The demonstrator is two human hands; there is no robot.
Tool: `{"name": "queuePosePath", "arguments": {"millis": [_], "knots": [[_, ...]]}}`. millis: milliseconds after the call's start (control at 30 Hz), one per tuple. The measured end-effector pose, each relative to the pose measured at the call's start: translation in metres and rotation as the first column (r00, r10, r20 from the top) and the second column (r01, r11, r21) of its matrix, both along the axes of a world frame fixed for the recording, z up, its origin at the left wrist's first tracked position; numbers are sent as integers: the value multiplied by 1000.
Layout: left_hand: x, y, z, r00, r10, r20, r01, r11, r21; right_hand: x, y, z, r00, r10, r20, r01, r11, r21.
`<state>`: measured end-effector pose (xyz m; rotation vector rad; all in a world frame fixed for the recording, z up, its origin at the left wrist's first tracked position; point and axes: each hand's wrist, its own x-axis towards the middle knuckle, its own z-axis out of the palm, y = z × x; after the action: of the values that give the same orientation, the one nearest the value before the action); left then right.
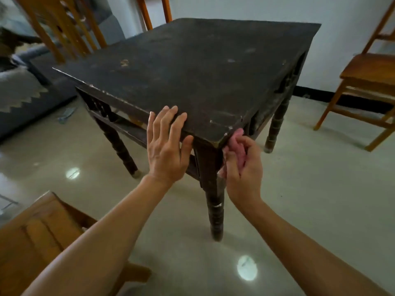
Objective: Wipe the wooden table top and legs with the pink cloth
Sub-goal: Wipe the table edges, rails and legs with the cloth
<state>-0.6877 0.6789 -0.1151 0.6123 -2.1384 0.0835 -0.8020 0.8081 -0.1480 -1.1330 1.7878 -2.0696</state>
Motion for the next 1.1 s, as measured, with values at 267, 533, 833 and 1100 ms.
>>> {"name": "queuePosePath", "arguments": {"millis": [267, 533, 833, 1100], "knots": [[-13, -21, -17, 963, -100, -248, 36, 968, -250, -14, 30, -144, 845, 60, -531, 52, 980, 193], [-6, -26, -14, 981, -84, -175, 38, 967, -250, -4, 17, -21, 354, -293, -888, 136, 956, -261], [-5, -21, -18, 977, -105, -183, 63, 973, -221, -20, 53, -169, 93, 397, -913, 153, 901, 407], [2, 27, -141, 997, -39, -65, 53, 972, 229, -37, 29, -116, 896, -153, -417, 160, 987, -20]]}}
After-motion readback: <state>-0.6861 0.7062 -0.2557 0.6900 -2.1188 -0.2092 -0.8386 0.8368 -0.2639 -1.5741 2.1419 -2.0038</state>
